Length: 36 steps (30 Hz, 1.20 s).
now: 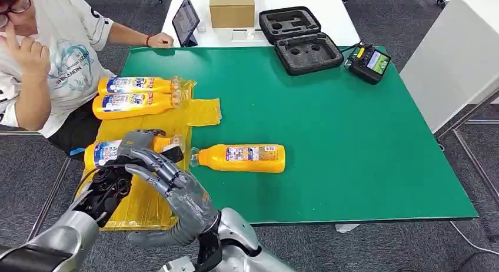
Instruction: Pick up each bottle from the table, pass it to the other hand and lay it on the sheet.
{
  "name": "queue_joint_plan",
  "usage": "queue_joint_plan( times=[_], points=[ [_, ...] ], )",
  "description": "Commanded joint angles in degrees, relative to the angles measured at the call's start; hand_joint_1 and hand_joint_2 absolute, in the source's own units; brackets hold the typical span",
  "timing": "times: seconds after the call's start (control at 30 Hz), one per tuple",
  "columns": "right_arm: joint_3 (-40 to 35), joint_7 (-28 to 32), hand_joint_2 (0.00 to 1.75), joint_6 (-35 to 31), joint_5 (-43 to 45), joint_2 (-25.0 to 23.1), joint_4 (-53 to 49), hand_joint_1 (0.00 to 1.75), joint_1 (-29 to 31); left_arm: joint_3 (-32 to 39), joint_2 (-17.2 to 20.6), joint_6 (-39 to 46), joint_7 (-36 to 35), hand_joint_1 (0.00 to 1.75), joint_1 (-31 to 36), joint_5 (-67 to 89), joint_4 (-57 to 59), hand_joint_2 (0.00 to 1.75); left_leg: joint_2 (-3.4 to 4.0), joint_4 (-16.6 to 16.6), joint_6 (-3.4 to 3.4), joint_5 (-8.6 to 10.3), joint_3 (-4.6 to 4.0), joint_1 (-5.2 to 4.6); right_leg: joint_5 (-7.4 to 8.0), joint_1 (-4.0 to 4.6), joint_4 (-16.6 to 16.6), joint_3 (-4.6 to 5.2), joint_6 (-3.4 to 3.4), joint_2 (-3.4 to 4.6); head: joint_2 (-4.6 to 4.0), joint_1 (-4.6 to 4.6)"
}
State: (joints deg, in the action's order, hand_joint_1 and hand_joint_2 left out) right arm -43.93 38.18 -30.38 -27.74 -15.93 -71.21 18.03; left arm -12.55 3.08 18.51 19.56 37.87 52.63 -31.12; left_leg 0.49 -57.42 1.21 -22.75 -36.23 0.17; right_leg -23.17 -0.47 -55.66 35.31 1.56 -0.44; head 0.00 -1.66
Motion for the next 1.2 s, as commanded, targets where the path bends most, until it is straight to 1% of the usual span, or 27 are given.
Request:
queue_joint_plan(
  times=[0.03, 0.07, 0.13, 0.17, 0.2, 0.23, 0.3, 0.33, 0.37, 0.4, 0.43, 0.47, 0.5, 0.53, 0.57, 0.6, 0.67, 0.7, 0.73, 0.8, 0.83, 0.9, 0.93, 1.0, 1.07, 1.1, 1.2],
  points=[
    [-1.22, 0.16, 1.75, 1.37, 0.68, 0.92, 3.18, 0.0, 1.3, 1.08, 1.34, -1.94, -1.61, 1.75, 2.05, 1.06, 6.16, 1.75, 0.07, 0.03, -0.05, -0.1, 0.26, 0.05, -0.06, 0.04, 0.05, -0.24, -0.04, 0.12, 0.0, 0.0],
    [-1.23, 0.15, 1.75, 1.55, 0.8, 0.87, 3.31, 0.0, 1.39, 0.34, 1.39, -1.17, -2.36, 1.75, 1.94, 2.47, 6.29, 1.75, 0.04, 0.04, -0.03, -0.05, 0.15, 0.02, -0.02, 0.02, 0.05, -0.13, -0.02, 0.08, 0.0, 0.0],
    [-1.2, 0.12, 1.75, 2.08, 1.23, 0.58, 3.85, 0.0, 1.72, -1.37, 0.5, -2.84, -2.93, 1.75, 1.41, 4.62, 7.52, 1.75, 0.04, 0.06, -0.05, -0.1, 0.3, 0.03, -0.07, 0.03, 0.07, -0.28, -0.03, 0.09, 0.0, 0.0],
    [-1.3, 0.14, 1.75, 2.45, 1.36, 0.44, 4.2, 0.0, 1.92, -2.63, 0.15, -3.8, -3.68, 1.75, 1.09, 6.3, 8.11, 1.75, 0.04, 0.06, -0.03, -0.07, 0.23, 0.01, -0.05, 0.01, 0.05, -0.21, -0.02, 0.08, 0.0, 0.0],
    [-1.41, 0.14, 1.75, 2.72, 1.39, 0.37, 4.45, 0.0, 2.04, -2.97, -0.32, -5.34, -3.77, 1.75, 0.7, 6.71, 8.78, 1.75, 0.01, 0.07, -0.02, -0.04, 0.19, -0.01, -0.04, -0.01, 0.06, -0.17, -0.01, 0.05, 0.0, 0.0],
    [-1.42, 0.14, 1.75, 2.89, 1.46, 0.34, 4.57, 0.0, 2.08, -3.47, -0.53, -5.45, -4.31, 1.75, 0.39, 7.42, 9.03, 1.75, 0.01, 0.08, -0.04, -0.1, 0.34, 0.01, -0.09, 0.01, 0.08, -0.32, -0.03, 0.07, 0.0, 0.0],
    [-1.31, 0.17, 1.75, 3.17, 1.68, 0.34, 4.63, 0.0, 2.11, -3.88, -0.65, -7.08, -4.29, 1.75, 0.2, 7.87, 9.89, 1.75, 0.01, 0.08, -0.02, -0.04, 0.21, -0.02, -0.04, -0.03, 0.06, -0.2, -0.01, 0.03, 0.0, 0.0],
    [-1.26, 0.17, 1.75, 3.27, 1.76, 0.34, 4.59, 0.0, 2.1, -3.85, -0.68, -7.81, -4.67, 1.75, 0.31, 7.94, 10.23, 1.75, 0.03, 0.1, -0.05, -0.12, 0.42, 0.0, -0.1, -0.01, 0.09, -0.39, -0.03, 0.09, 0.0, -0.02],
    [-1.25, 0.17, 1.75, 3.34, 1.76, 0.35, 4.55, 0.0, 2.1, -3.71, -0.65, -8.04, -4.9, 1.61, 0.32, 7.88, 10.33, 1.75, 0.03, 0.11, -0.04, -0.08, 0.37, 0.0, -0.07, -0.01, 0.11, -0.36, -0.02, 0.07, 0.0, 0.02],
    [-1.23, 0.17, 1.75, 3.41, 1.77, 0.38, 4.5, 0.0, 2.08, -3.41, -0.67, -8.26, -5.05, 0.84, 0.34, 7.64, 10.37, 1.75, 0.02, 0.09, -0.02, -0.05, 0.28, -0.03, -0.04, -0.03, 0.07, -0.27, -0.01, 0.04, 0.0, 0.0],
    [-1.2, 0.17, 1.75, 3.62, 1.76, 0.44, 4.4, 0.0, 1.97, -2.62, -0.68, -9.18, -5.1, 0.0, 0.38, 6.9, 10.39, 1.75, 0.07, 0.13, -0.05, -0.11, 0.48, -0.01, -0.07, -0.02, 0.11, -0.47, -0.03, 0.11, 0.0, 0.0],
    [-1.17, 0.16, 1.75, 3.69, 1.79, 0.46, 4.36, 0.0, 1.89, -2.04, -0.76, -9.65, -4.88, 0.0, 0.36, 6.27, 10.36, 1.75, 0.06, 0.12, -0.03, -0.08, 0.45, -0.03, -0.04, -0.03, 0.1, -0.43, -0.02, 0.11, 0.0, 0.0],
    [-1.0, 0.17, 1.75, 3.89, 1.9, 0.48, 4.3, 0.0, 1.7, -0.81, -0.8, -12.05, -3.69, 0.0, 0.29, 4.74, 10.3, 1.75, 0.04, 0.11, -0.03, -0.07, 0.43, -0.03, -0.03, -0.04, 0.08, -0.4, -0.01, 0.1, 0.0, 0.0],
    [-0.94, 0.18, 1.75, 3.95, 1.92, 0.51, 4.41, 0.0, 1.66, 0.87, -0.94, -14.39, -2.07, 0.0, 0.17, 2.46, 10.35, 1.75, 0.08, 0.16, -0.06, -0.12, 0.62, -0.01, -0.05, -0.02, 0.14, -0.57, -0.03, 0.16, 0.0, 0.0],
    [-0.91, 0.18, 1.75, 3.93, 1.92, 0.54, 4.45, 0.0, 1.63, 0.89, -0.89, -14.51, -2.02, 0.0, 0.12, 2.43, 10.37, 1.75, 0.07, 0.13, -0.04, -0.08, 0.51, -0.03, -0.02, -0.03, 0.1, -0.47, -0.02, 0.12, 0.0, 0.0],
    [-0.79, 0.25, 1.75, 3.88, 1.91, 0.48, 4.8, 0.0, 1.65, 2.0, -0.99, -16.53, -0.65, 0.0, -0.01, 0.75, 10.35, 1.75, 0.11, 0.17, -0.07, -0.14, 0.71, 0.0, -0.06, -0.01, 0.15, -0.65, -0.04, 0.18, 0.0, 0.0],
    [-0.62, 0.31, 1.75, 3.8, 1.89, 0.43, 5.28, 0.0, 1.69, 4.05, -1.05, -20.34, 1.97, 0.0, -0.29, -2.59, 10.49, 1.75, 0.12, 0.21, -0.08, -0.14, 0.83, -0.01, -0.06, -0.01, 0.17, -0.76, -0.05, 0.19, 0.0, 0.0],
    [-0.52, 0.33, 1.75, 3.63, 1.86, 0.36, 5.53, 0.0, 1.79, 5.6, -1.25, -22.87, 3.41, 0.0, -0.34, -4.94, 10.66, 0.0, 0.1, 0.18, -0.06, -0.12, 0.78, -0.02, -0.05, -0.03, 0.14, -0.72, -0.04, 0.17, 0.0, 0.0],
    [-0.45, 0.32, 1.75, 3.66, 1.9, 0.33, 5.68, 0.0, 1.91, 6.44, -1.35, -23.93, 3.92, 0.0, -0.4, -6.13, 10.77, 0.0, 0.1, 0.14, -0.06, -0.11, 0.72, -0.02, -0.03, -0.02, 0.11, -0.66, -0.03, 0.15, 0.0, -0.02],
    [-0.32, 0.22, 1.75, 3.58, 1.89, 0.27, 5.94, 0.0, 2.12, 8.81, -1.49, -28.82, 5.89, 0.0, -0.27, -9.83, 11.12, 0.0, 0.07, 0.22, -0.08, -0.12, 0.9, -0.01, -0.05, -0.01, 0.19, -0.83, -0.05, 0.16, 0.0, -0.04],
    [-0.25, 0.15, 1.75, 3.51, 1.92, 0.22, 6.07, 0.0, 2.16, 11.0, -1.64, -31.69, 6.44, 0.0, -0.23, -12.91, 11.3, 0.0, 0.05, 0.18, -0.06, -0.09, 0.81, -0.03, -0.05, -0.03, 0.14, -0.76, -0.03, 0.11, 0.0, 0.0],
    [-0.17, 0.02, 1.75, 3.37, 1.87, 0.17, 6.17, 0.0, 2.09, 13.26, -1.54, -35.16, 5.87, 0.0, -0.06, -16.26, 11.68, 0.0, 0.06, 0.17, -0.06, -0.09, 0.87, -0.02, -0.07, -0.03, 0.13, -0.83, -0.04, 0.12, 0.0, -0.02],
    [-0.17, 0.02, 1.75, 3.37, 1.87, 0.17, 6.17, 0.0, 2.09, 13.26, -1.54, -35.16, 5.87, 0.0, -0.06, -16.26, 11.68, 0.0, 0.11, 0.23, -0.08, -0.1, 0.99, -0.02, -0.06, -0.03, 0.19, -0.93, -0.05, 0.19, 0.0, -0.02],
    [-0.15, -0.21, 1.75, 3.23, 1.7, 0.18, 6.13, 0.0, 1.9, 15.69, -1.61, -38.61, 4.92, 0.0, -0.06, -20.24, 11.84, 0.0, -0.01, 0.25, -0.07, -0.09, 1.12, -0.02, -0.13, -0.04, 0.21, -1.11, 0.02, 0.08, 0.0, 0.0],
    [-0.04, -0.74, 1.75, 3.02, 1.23, 0.1, 6.67, 0.0, 1.75, 20.22, -1.88, -42.44, 2.7, 0.0, -0.08, -26.65, 12.37, 0.0, -0.05, 0.24, -0.07, -0.09, 1.21, -0.03, -0.16, -0.05, 0.2, -1.22, 0.0, 0.06, 0.0, 0.0],
    [0.0, -0.96, 1.75, 2.95, 0.96, 0.03, 6.95, 0.0, 1.7, 22.26, -2.02, -43.02, 0.98, 0.0, -0.18, -29.88, 12.33, 0.0, -0.06, 0.22, -0.07, -0.1, 1.24, -0.04, -0.17, -0.07, 0.17, -1.24, 0.0, 0.05, 0.0, 0.0],
    [-0.07, -0.98, 1.75, 2.88, 0.85, 0.21, 7.31, 0.0, 1.55, 24.31, -2.29, -42.24, 1.16, 0.0, -0.29, -32.94, 12.04, 0.0, -0.19, 0.18, -0.1, -0.13, 1.31, -0.07, -0.2, -0.13, 0.12, -1.33, 0.01, -0.05, 0.0, -0.02]
  ],
)
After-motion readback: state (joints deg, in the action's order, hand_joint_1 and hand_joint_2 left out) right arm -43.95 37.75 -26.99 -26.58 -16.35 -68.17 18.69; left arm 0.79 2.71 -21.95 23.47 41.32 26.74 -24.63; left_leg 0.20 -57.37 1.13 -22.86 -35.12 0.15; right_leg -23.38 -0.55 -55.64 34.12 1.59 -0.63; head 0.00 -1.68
